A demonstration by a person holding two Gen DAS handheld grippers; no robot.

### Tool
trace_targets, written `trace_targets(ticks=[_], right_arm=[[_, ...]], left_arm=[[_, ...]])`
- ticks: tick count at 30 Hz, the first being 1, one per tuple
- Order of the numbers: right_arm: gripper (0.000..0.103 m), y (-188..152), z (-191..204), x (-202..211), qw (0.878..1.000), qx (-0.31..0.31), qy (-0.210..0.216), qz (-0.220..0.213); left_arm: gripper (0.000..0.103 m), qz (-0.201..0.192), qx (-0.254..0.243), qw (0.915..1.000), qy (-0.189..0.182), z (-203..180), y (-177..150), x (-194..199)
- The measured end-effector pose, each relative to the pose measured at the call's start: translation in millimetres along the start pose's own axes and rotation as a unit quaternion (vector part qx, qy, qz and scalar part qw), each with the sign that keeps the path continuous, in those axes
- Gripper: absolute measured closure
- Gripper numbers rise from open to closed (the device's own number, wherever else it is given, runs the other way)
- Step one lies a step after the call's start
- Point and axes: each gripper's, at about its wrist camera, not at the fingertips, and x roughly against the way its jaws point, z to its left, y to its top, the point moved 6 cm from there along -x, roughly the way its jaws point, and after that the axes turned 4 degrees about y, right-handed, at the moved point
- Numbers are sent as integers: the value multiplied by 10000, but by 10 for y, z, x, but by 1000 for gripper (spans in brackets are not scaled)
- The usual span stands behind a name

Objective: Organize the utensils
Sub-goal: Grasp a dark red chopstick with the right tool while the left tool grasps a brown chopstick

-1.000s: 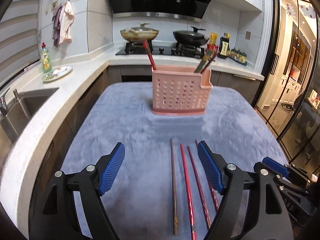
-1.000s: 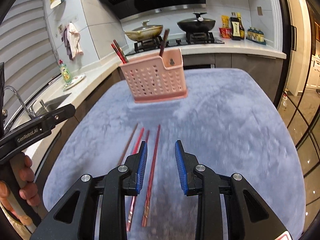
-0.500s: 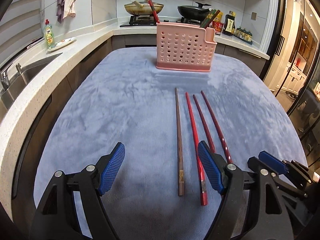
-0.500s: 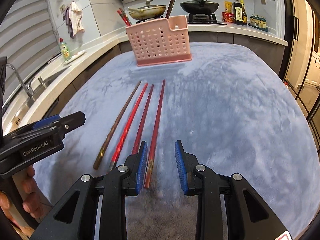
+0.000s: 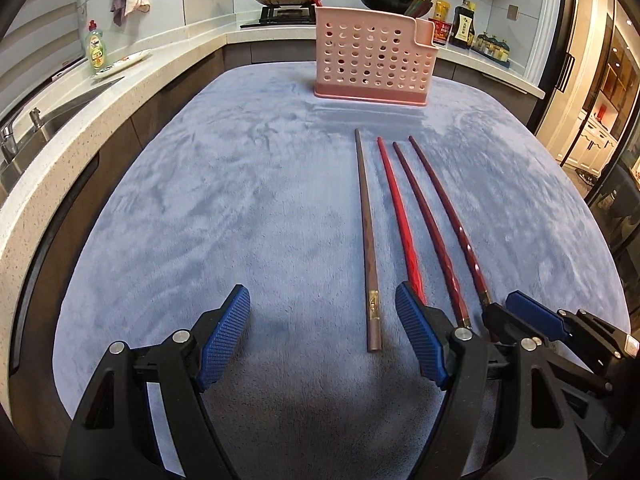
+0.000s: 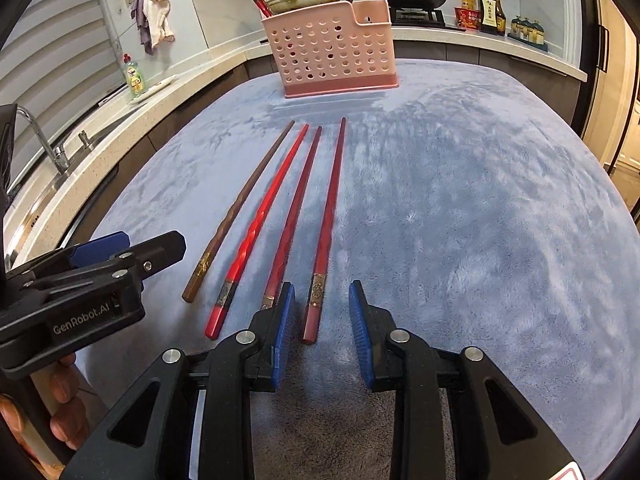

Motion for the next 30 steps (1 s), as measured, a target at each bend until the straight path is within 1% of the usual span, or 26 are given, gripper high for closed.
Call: trace_targets(ticks=[9,11,16,19,21,23,28,30], right_arm=[[90,-30,-34,-23,10000,9,-87,-15],[96,-32,-62,-21,9999,-31,-118,-26],[96,-48,-90,-6,9999,-92,-87,-44],[96,-53,-93,-3,9999,-100,-86,-51],[96,-56,-96,0,9999,-116,-78,-50],[96,-58,-97,1,9999,-116,-79,-51],[96,-59,-98,0,9999,-117,-77,-50],[96,-60,-99,1,9999,-117,-77,-49]], left_arm=[[32,105,-65,9999,-54,-52,-80,-64],[32,124,-89,9999,-46,-68,-99,-81],[32,192,-105,9998,-10,-78,-132,-150],[37,231,-116,9997,-7,-84,-149,-186],[44,251,-123,9996,-13,-88,-153,-206],[46,245,-142,9996,23,-92,-152,-219],[55,256,-149,9996,-20,-100,-143,-235],[62,265,-156,9995,-35,-106,-139,-238]])
